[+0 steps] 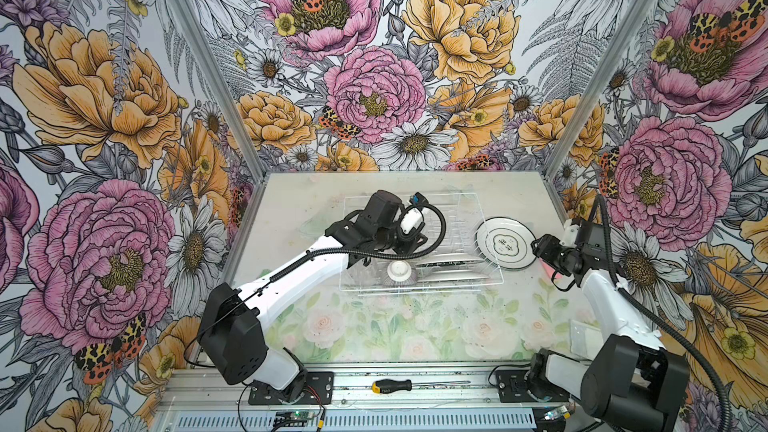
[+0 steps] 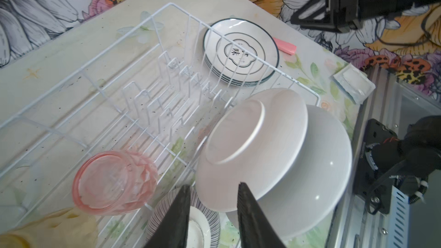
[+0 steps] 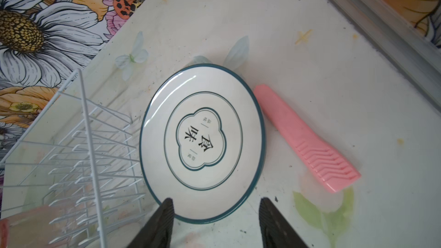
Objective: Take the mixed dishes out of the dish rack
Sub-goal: 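Open the right gripper and raise it while the left gripper reaches into the rack, then close the left gripper on the rim of the teal-rimmed lettered plate in the rack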
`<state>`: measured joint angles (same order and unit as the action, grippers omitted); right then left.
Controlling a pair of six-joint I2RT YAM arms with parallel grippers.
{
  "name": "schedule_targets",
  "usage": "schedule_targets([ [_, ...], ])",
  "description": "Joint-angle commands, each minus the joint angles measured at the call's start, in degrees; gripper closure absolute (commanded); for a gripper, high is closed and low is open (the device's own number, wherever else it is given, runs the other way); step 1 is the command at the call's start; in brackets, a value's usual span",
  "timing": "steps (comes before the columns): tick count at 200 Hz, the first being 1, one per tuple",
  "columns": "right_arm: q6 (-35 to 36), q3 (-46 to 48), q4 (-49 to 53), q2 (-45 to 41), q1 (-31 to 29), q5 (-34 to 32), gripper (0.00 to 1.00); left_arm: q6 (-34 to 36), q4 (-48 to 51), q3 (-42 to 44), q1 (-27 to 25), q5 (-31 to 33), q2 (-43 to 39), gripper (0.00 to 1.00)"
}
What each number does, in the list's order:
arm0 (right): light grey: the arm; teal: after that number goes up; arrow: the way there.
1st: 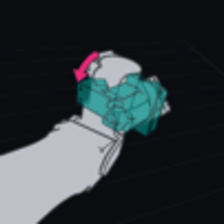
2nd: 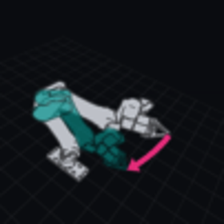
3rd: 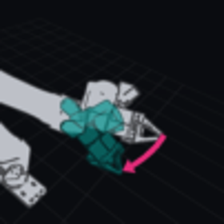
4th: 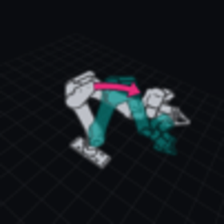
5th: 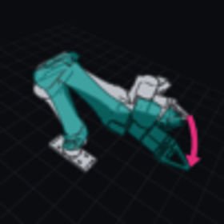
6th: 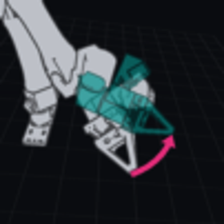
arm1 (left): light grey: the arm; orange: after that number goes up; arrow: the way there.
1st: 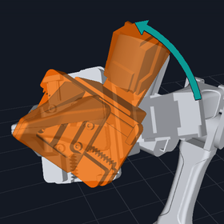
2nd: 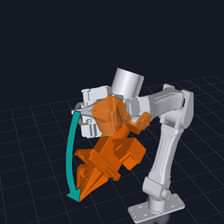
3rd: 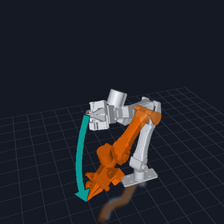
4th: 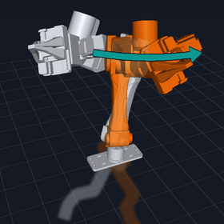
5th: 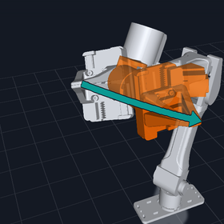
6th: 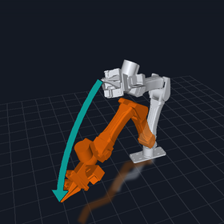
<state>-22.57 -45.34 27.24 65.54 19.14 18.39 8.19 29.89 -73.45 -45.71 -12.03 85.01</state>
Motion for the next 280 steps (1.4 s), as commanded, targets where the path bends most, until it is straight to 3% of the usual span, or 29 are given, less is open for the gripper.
schedule_targets([
  [1,1.7,-2.9,3.7,-2.2,-2.8,-2.0,0.41,9.8,3.6,-2.5,-5.0,6.9,0.4,0.63],
  [58,0.8,-4.5,3.7,-3.0,-7.2,-2.4,0.42,14.1,6.2,-6.1,-11.1,15.5,4.2,0.62],
  [142,0.9,-4.3,3.5,-3.0,-7.8,-2.3,0.42,17.3,9.0,-11.0,-13.3,18.7,10.9,0.63],
  [191,0.9,-4.0,3.4,-3.2,-7.7,-2.6,0.41,19.6,8.9,-13.1,-14.1,25.6,14.2,0.69],
  [280,1.1,-3.3,3.2,-3.4,-7.8,-2.7,0.41,21.2,7.2,-15.1,-14.4,31.5,16.2,0.82],
])
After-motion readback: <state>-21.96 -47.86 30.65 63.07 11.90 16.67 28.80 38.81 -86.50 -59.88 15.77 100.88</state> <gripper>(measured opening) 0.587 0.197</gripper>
